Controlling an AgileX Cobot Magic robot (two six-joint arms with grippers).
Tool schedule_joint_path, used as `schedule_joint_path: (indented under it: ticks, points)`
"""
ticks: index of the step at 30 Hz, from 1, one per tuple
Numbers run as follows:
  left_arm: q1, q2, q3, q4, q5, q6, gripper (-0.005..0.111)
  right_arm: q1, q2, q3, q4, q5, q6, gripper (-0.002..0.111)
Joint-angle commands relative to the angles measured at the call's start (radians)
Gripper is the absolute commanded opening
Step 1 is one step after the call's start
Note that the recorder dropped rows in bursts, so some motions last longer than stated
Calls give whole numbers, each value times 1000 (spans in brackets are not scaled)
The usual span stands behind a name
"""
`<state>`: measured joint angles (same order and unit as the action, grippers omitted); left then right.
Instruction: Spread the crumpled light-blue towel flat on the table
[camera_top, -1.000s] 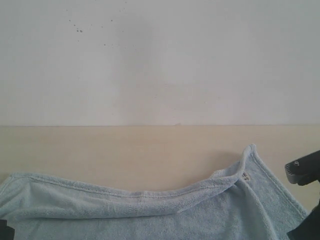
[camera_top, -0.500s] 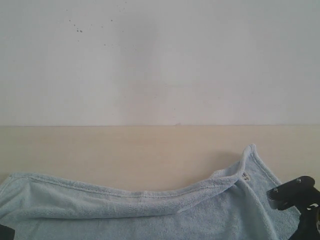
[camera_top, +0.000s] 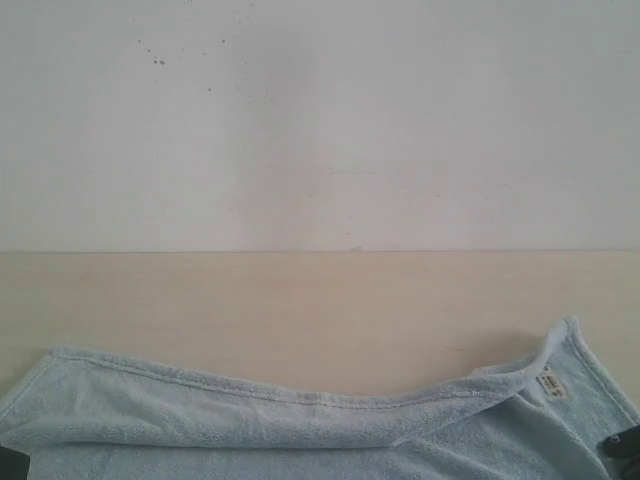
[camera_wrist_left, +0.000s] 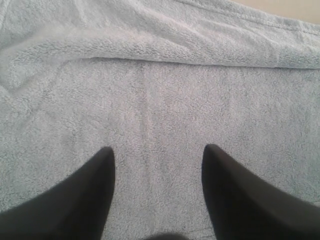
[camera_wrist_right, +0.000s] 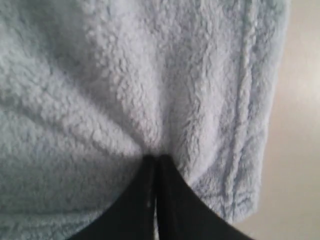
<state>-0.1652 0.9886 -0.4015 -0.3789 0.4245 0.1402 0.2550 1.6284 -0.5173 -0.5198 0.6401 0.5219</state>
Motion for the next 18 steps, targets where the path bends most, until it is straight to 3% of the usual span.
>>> schedule_joint_path:
  ticks: [1, 9, 18]
  points:
    - [-8, 0, 4, -6, -8, 4, 52, -6, -94, 54, 38, 100, 44, 1]
    - [-8, 0, 4, -6, -10, 4, 52, -6, -292, 57, 14, 44, -18, 1]
    - [-8, 0, 8, -2, -14, 34, 52, -6, -318, 1, 16, -5, -106, 1]
